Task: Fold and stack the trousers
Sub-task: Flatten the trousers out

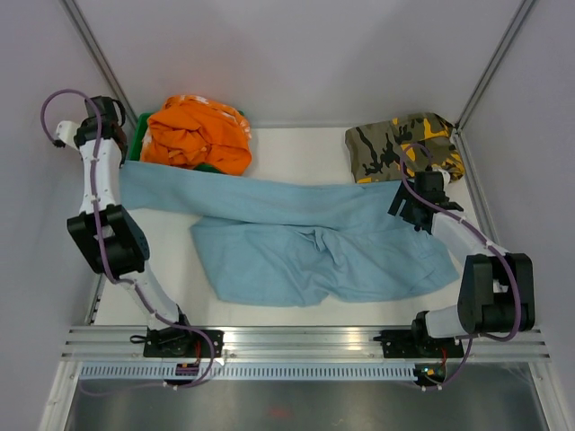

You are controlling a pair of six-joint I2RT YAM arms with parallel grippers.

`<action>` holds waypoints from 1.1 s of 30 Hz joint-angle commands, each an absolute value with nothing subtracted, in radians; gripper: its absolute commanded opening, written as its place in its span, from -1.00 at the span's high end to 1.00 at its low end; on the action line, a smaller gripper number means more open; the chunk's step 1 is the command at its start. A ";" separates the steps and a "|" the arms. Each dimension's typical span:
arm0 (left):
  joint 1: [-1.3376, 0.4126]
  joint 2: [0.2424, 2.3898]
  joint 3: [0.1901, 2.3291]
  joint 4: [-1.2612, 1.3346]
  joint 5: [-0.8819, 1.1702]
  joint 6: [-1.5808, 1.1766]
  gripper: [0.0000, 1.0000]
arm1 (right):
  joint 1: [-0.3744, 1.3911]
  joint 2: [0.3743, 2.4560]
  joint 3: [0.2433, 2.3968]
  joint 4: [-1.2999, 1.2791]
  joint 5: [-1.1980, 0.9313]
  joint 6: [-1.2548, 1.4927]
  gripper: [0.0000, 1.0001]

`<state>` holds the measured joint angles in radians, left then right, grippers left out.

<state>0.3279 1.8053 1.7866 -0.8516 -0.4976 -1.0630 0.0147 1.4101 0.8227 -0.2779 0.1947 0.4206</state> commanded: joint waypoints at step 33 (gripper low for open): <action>-0.399 1.103 0.990 -0.847 -0.227 -0.831 -0.99 | -0.324 1.437 0.506 -0.206 -0.066 0.594 -0.23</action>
<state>-0.3866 1.1851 1.0576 -0.8257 -0.2749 -0.8005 -0.2115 1.3918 0.5991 -0.1387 -0.0120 0.5365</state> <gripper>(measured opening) 0.993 0.622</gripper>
